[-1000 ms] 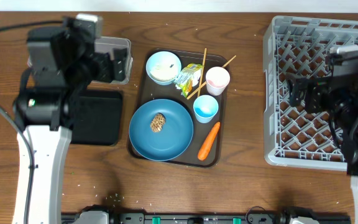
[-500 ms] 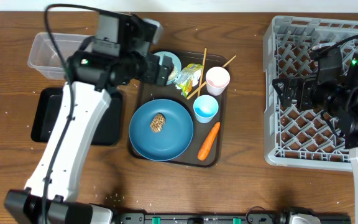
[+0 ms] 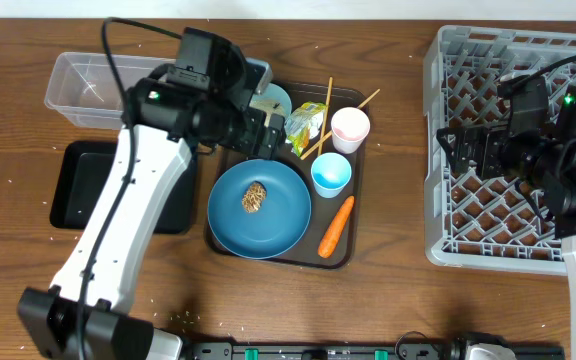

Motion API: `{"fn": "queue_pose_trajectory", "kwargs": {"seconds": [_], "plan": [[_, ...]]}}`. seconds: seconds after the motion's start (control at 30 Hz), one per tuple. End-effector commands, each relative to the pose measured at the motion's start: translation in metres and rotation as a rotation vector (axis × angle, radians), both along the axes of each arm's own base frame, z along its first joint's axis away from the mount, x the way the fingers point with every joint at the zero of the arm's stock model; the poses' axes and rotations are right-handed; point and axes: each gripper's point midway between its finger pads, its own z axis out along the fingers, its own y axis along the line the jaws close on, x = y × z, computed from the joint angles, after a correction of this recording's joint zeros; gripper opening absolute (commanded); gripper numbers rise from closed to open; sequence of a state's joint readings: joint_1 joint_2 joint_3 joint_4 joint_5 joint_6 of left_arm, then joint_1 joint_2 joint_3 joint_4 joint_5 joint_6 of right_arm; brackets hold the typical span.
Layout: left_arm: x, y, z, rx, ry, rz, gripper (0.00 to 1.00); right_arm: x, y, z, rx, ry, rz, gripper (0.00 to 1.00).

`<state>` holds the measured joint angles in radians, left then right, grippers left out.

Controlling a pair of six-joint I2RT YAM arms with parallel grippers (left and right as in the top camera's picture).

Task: Sort waste into correct bins and load items into the dishwasher rack
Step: 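Move the left gripper over the blue plate on the tray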

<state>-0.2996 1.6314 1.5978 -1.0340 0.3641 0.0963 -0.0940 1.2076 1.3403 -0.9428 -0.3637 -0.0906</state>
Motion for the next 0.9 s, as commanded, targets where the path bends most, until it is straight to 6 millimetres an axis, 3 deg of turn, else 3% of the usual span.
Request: {"fn": "queue_pose_trajectory", "kwargs": {"seconds": [0.0,0.2,0.6,0.87], "plan": [[-0.015,-0.008,-0.040,0.035,0.136,-0.022,0.98,0.001,0.004,0.001,0.010,0.010,0.010,0.98],[-0.020,-0.010,-0.070,0.129,0.206,-0.024,0.95,0.000,0.004,-0.006,0.013,0.045,0.009,0.97],[-0.003,-0.002,-0.078,0.202,0.148,0.015,0.95,-0.001,0.000,-0.009,-0.003,0.058,-0.006,0.96],[-0.018,-0.005,-0.093,0.234,0.217,-0.013,0.95,-0.005,0.000,-0.013,-0.003,0.080,-0.009,0.94]]}}
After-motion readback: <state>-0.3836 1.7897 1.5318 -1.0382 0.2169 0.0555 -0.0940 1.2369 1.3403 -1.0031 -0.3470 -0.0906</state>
